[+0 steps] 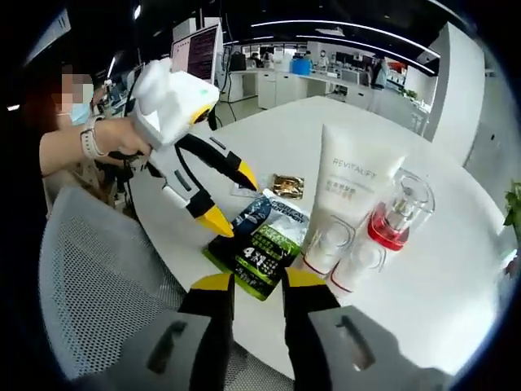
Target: Arrange the skincare products in the storage area until every visible bottle or jar stands upright without overlapping.
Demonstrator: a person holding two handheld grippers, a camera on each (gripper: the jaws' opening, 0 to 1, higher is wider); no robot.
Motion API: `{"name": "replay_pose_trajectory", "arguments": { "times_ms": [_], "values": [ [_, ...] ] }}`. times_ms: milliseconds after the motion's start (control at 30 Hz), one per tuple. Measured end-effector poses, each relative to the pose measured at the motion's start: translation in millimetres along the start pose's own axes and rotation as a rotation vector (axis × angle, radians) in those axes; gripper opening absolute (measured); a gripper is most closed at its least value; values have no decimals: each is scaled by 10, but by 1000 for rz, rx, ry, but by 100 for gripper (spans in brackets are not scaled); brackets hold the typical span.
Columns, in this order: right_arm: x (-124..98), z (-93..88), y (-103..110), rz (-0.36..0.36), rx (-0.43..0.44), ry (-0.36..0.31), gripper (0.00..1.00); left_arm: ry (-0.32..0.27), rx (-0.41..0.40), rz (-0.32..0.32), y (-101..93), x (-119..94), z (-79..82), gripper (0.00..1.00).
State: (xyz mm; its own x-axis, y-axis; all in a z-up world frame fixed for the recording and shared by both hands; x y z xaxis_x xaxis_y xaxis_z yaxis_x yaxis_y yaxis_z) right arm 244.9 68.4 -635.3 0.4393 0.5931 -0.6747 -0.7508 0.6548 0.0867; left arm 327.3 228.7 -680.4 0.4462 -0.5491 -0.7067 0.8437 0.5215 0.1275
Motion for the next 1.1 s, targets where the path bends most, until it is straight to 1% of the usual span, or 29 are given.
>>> {"name": "replay_pose_trajectory", "arguments": {
  "times_ms": [133, 200, 267, 367, 433, 467, 500, 533, 600, 700, 833, 967, 1100],
  "values": [
    [-107, 27, -51, -23, -3, -22, 26, -21, -49, 7, -35, -117, 34, 55],
    [-160, 31, -83, -32, 1, -29, 28, -31, -83, 0, -58, -173, 53, 58],
    [-211, 31, -119, -38, 8, -39, 30, -41, -101, 11, -64, -225, 71, 61],
    [-267, 8, -167, -55, -1, -27, 35, -54, -120, 43, -62, -332, 100, 64],
    [-296, -4, -204, -62, -3, -27, 41, -68, -141, 57, -64, -393, 124, 67],
    [-307, -11, -218, -66, 0, -23, 43, -71, -150, 64, -63, -415, 132, 70],
    [-320, -20, -232, -68, -3, -20, 45, -80, -163, 87, -56, -440, 146, 72],
    [-331, -23, -241, -67, -4, -22, 46, -79, -163, 89, -61, -455, 149, 74],
    [-344, -29, -259, -64, 6, -28, 49, -72, -157, 90, -77, -487, 152, 75],
    [-365, -36, -285, -71, -7, -22, 54, -75, -158, 124, -86, -549, 165, 76],
    [-403, -50, -332, -65, -16, -18, 61, -80, -175, 139, -111, -618, 173, 76],
    [-414, -68, -379, -61, -25, -12, 69, -83, -193, 166, -142, -665, 156, 82],
    [-438, -67, -418, -48, -30, -29, 73, -75, -211, 178, -199, -695, 120, 85]
  ]
}}
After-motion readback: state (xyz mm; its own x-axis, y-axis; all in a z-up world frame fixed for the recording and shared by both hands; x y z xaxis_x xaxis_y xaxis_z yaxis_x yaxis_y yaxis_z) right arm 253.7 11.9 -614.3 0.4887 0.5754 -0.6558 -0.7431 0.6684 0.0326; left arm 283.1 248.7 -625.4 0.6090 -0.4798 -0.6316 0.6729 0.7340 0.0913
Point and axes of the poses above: the point that each gripper's makers call its tool centre point, and the gripper's own axes: x roughly forward along the fingers, y roughly to its left, z roughly out of its top, the point moved 7 cm from there along -x, roughly backward along the fingers, and after that the axes turned 9 degrees about z, right-handed, at the moved point
